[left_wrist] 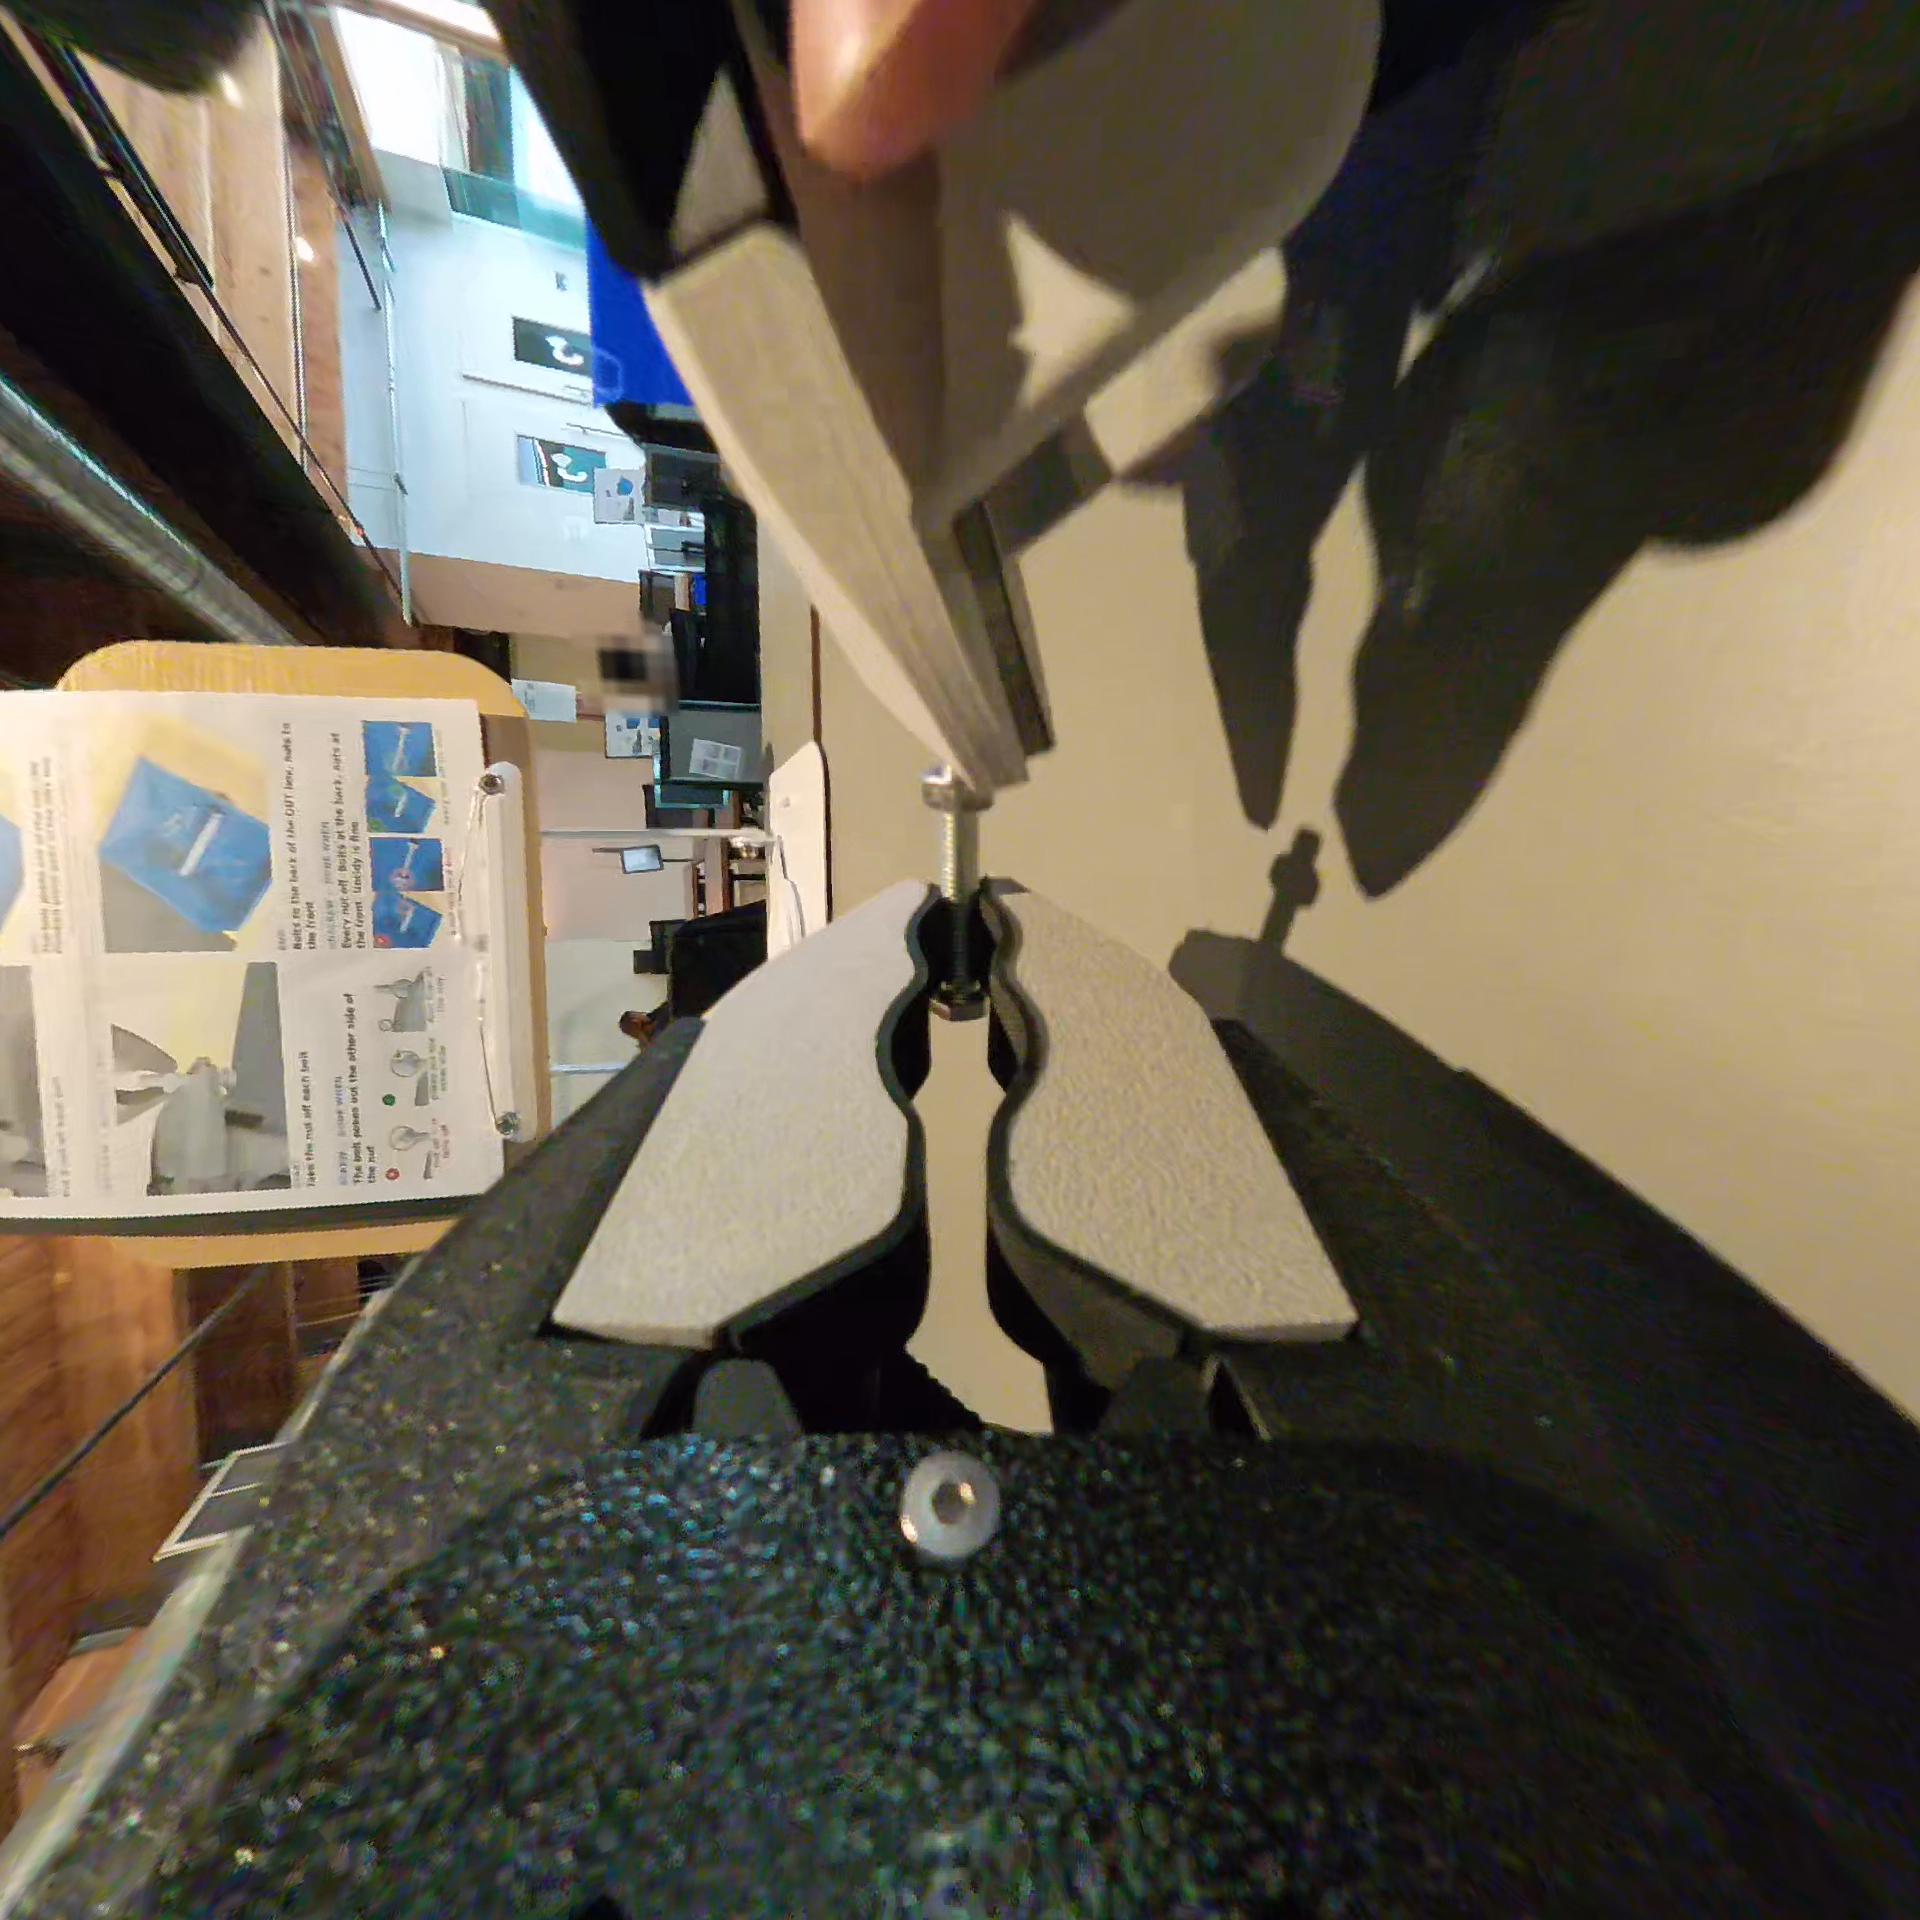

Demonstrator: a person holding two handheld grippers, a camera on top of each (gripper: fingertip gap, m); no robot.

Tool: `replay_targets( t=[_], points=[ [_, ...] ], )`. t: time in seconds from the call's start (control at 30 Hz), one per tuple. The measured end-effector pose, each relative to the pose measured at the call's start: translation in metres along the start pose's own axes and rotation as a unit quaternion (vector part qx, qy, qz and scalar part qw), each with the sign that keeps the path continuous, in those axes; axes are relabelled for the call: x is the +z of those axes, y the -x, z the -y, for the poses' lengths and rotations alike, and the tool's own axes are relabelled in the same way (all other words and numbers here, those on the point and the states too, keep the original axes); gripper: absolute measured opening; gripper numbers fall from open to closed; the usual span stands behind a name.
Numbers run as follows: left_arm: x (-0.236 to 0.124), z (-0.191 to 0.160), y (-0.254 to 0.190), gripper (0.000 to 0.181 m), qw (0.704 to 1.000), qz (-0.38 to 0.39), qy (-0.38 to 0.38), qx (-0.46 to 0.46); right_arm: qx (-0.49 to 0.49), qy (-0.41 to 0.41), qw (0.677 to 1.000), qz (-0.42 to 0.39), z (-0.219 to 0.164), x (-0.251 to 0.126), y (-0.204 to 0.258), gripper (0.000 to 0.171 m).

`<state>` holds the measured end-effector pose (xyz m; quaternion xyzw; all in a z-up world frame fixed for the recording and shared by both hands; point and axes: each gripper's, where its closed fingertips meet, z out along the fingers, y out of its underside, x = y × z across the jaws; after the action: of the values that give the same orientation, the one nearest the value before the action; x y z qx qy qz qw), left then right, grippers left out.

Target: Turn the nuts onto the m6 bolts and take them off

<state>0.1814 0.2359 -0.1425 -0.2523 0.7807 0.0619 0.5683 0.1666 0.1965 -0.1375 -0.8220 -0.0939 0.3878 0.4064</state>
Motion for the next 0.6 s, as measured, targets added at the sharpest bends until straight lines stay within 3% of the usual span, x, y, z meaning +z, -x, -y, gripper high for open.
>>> replay_targets(
  t=[0.17, 0.37, 0.47, 0.6],
  points=[
    [0.0017, -0.0078, -0.0017, 0.005, 1.000, -0.005, 0.012, 0.001, -0.192, 0.024, 0.977, -0.088, 0.0050, -0.0083, -0.0049, 0.018],
    [0.0020, -0.0068, -0.0033, 0.005, 1.000, -0.008, 0.010, 0.002, -0.358, 0.049, 0.916, -0.173, 0.0045, -0.0067, -0.0084, 0.010],
    [0.0019, -0.0067, -0.0043, 0.005, 1.000, -0.010, 0.009, 0.000, -0.387, 0.042, 0.901, -0.190, 0.0069, -0.0054, -0.0058, 0.007],
    [0.0016, -0.0054, -0.0048, 0.005, 1.000, -0.012, 0.006, -0.006, -0.376, 0.033, 0.909, -0.177, 0.0079, -0.0048, -0.0027, 0.008]
  ],
)
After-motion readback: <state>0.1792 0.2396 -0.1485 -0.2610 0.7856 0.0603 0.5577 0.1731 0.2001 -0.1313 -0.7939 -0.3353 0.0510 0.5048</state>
